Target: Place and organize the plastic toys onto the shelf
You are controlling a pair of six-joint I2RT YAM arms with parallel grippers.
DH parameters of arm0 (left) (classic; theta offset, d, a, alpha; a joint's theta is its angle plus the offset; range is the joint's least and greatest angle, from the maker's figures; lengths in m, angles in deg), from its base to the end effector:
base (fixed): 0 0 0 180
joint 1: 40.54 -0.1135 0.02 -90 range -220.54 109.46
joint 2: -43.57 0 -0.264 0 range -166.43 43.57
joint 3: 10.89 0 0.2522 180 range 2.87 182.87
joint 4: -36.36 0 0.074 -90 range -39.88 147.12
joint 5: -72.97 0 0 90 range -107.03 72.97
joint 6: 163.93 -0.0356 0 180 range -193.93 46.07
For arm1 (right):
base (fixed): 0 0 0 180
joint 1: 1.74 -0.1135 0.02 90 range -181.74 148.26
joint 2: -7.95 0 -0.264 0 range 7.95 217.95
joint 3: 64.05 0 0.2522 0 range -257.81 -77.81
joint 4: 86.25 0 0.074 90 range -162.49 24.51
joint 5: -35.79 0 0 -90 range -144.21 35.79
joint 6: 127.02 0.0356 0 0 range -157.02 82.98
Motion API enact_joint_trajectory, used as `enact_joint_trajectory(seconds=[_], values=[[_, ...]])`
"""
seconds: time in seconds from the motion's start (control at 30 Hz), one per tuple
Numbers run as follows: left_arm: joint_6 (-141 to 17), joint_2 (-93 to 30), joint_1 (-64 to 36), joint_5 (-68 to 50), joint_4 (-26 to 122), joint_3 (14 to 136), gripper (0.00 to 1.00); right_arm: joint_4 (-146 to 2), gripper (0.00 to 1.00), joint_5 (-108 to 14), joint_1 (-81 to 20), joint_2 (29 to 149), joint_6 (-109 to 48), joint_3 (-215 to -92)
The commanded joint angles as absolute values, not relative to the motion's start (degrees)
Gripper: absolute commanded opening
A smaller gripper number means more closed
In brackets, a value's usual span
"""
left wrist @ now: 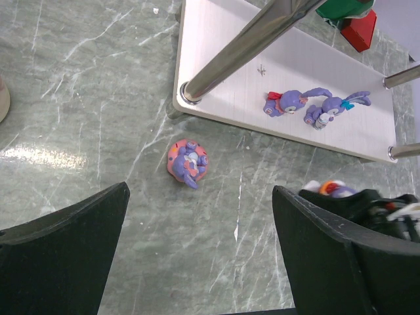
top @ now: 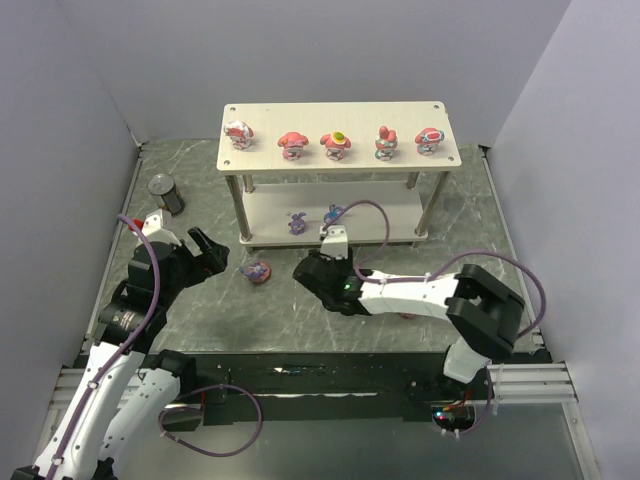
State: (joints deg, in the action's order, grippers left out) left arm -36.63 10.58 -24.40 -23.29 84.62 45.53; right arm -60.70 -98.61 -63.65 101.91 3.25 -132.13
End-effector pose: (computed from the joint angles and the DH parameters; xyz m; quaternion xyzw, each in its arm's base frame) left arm 0.1252 -0.0322 0.3116 -0.1834 0.8216 -0.2007 0.5010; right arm 0.1760 0.2769 0.1890 -0.0415 0.8818 0.0139 0.4696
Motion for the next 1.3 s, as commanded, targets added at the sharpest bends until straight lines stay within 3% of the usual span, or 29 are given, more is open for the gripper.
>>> enact_joint_trajectory(seconds=[0.0,0.27,0.63,1.27], values=[[-36.6,10.6,-24.7,-22.6,82.6,46.4,0.96,-61.8,0.10,-102.8,-59.8,94.9,2.0,-128.3],[-36.6,10.5,-24.8,-22.5,82.6,46.4,0.96,-69.1,0.11,-100.9,-51.1,89.1,-3.9,-121.9],[-36.6,10.4,-24.8,-22.6,82.6,46.5,0.96,-83.2,0.11,-95.4,-43.2,90.9,-14.7,-121.4],[-36.5,10.0,-24.8,-22.7,82.7,46.5,0.96,-84.5,0.13,-88.0,-38.4,98.6,-18.0,-127.5]])
